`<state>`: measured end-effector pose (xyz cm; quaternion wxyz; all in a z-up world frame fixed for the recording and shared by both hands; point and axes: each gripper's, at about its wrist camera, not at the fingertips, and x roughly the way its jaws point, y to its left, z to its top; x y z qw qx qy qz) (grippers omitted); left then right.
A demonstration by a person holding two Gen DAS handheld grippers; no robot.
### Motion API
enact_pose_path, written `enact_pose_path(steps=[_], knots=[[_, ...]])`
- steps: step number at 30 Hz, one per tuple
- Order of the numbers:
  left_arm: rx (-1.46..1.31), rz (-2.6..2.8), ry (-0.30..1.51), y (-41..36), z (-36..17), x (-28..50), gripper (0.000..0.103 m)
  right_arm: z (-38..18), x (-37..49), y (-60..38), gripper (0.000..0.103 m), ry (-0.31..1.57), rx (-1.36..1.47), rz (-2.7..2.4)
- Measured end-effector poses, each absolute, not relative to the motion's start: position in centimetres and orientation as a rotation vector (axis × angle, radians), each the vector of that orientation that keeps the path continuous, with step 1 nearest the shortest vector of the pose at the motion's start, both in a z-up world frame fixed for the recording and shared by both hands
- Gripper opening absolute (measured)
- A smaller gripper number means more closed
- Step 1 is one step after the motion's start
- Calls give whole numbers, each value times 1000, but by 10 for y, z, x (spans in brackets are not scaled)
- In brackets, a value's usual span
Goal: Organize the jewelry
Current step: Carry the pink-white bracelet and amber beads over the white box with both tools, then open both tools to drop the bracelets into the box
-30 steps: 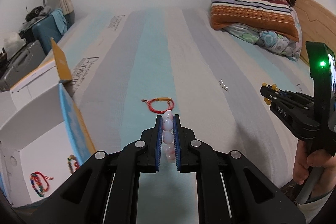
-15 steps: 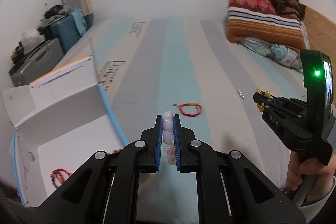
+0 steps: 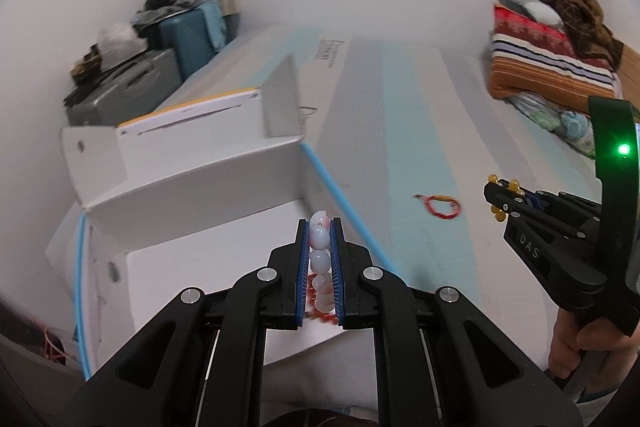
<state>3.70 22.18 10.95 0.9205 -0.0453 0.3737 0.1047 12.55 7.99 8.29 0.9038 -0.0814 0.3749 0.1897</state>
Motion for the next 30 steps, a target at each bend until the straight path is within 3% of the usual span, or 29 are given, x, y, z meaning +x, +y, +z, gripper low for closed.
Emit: enact_pose_path(steps=[15, 30], knots=[[-177, 391, 858, 318, 62, 5, 10, 59, 99, 192, 9, 834, -207, 618], [-209, 417, 917, 347, 27, 5, 10, 10, 108, 231, 9, 963, -264, 620]])
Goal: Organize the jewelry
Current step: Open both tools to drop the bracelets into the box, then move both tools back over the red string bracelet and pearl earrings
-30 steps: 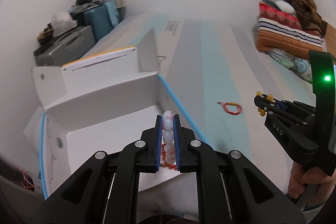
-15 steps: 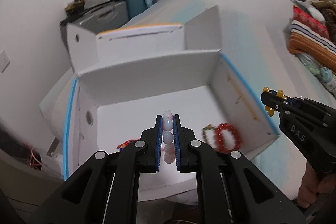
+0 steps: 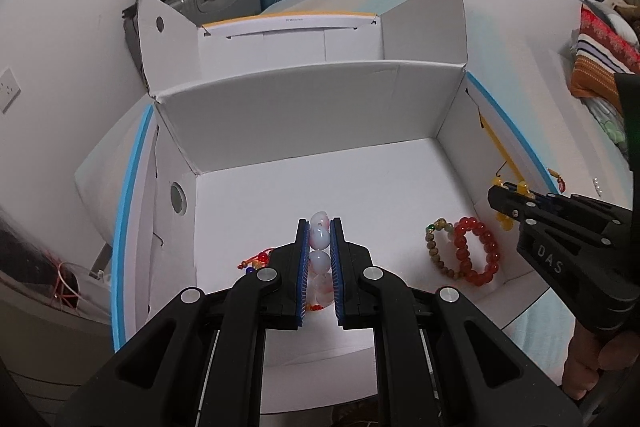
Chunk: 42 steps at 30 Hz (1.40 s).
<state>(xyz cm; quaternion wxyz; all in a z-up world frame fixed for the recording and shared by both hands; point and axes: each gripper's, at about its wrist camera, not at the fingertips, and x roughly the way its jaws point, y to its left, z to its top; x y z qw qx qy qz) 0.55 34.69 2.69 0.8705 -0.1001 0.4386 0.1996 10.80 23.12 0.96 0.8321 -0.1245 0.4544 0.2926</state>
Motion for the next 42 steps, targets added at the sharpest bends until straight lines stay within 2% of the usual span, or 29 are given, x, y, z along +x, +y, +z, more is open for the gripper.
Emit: enact_pose_path(steps=[10, 12, 13, 14, 15, 17, 18, 20, 23, 25, 30, 42], knots=[[-224, 441, 926, 351, 22, 2, 11, 4, 100, 242, 12, 950, -301, 628], [-232, 451, 918, 352, 25, -1, 13, 8, 98, 242, 18, 943, -299, 639], [-234, 455, 913, 352, 27, -2, 16, 11, 96, 240, 27, 929, -294, 639], [-237, 461, 906, 351, 29, -3, 30, 14, 94, 238, 36, 914, -289, 636], [-242, 467, 896, 351, 32, -4, 44, 19, 93, 234, 38, 892, -285, 635], [-228, 480, 856, 346, 41, -8, 52, 26, 92, 226, 52, 861, -280, 626], [-219, 481, 849, 343, 44, -8, 60, 32, 92, 219, 63, 833, -272, 610], [-203, 482, 820, 334, 53, -8, 73, 40, 95, 208, 73, 799, -263, 586], [-195, 478, 795, 320, 63, -7, 84, 52, 100, 184, 84, 745, -238, 557], [-184, 448, 766, 305, 70, -7, 87, 57, 106, 167, 90, 725, -219, 531], [-140, 396, 725, 266, 83, 5, 97, 64, 121, 122, 95, 705, -164, 469], [-57, 251, 724, 182, 87, 51, 97, 71, 152, 28, 95, 643, -135, 315]])
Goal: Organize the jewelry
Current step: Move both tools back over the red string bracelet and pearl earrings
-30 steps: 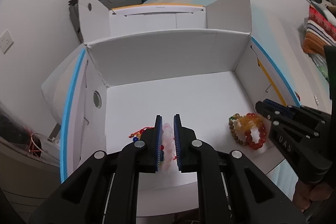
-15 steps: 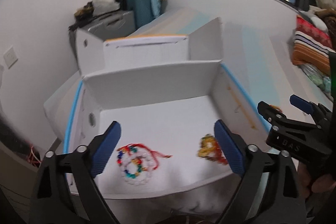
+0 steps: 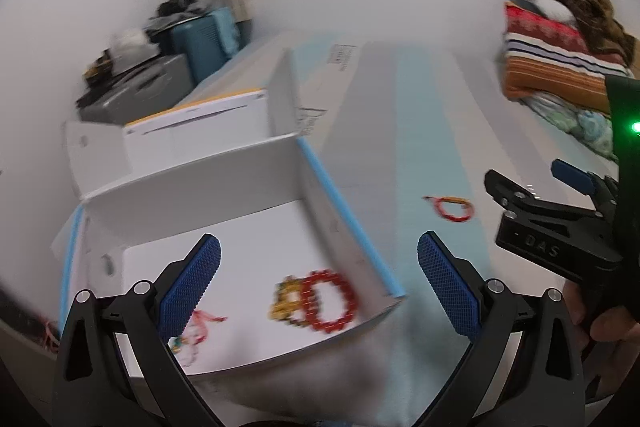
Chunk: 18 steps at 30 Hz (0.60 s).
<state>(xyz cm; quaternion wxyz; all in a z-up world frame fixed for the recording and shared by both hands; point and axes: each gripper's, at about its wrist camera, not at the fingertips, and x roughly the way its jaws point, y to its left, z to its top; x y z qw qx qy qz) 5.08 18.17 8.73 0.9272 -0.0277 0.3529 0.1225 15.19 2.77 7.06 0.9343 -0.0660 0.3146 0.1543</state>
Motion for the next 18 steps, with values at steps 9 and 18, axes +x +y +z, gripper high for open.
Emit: enact_pose_path(steps=[9, 18], knots=[[-28, 108, 707, 119, 78, 91, 97, 59, 188, -33, 95, 638, -110, 216], [-28, 69, 765, 82, 55, 146, 97, 34, 229, -80, 95, 683, -109, 163]])
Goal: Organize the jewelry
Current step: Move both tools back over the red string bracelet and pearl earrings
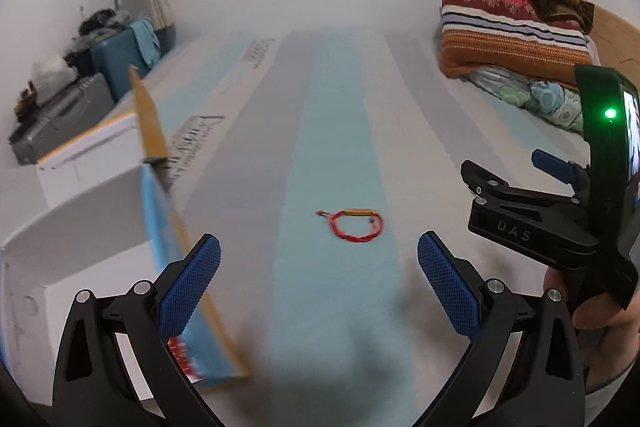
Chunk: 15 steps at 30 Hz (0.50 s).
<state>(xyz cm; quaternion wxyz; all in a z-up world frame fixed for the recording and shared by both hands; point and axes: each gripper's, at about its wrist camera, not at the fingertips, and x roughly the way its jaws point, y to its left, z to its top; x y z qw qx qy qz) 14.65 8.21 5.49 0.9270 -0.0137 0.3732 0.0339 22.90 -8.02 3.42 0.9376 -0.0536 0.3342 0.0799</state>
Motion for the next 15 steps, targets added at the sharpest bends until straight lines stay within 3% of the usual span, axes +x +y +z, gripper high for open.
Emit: enact_pose_path(steps=[15], knots=[[-24, 84, 893, 67, -16, 243, 97, -24, 304, -125, 93, 866, -97, 139]])
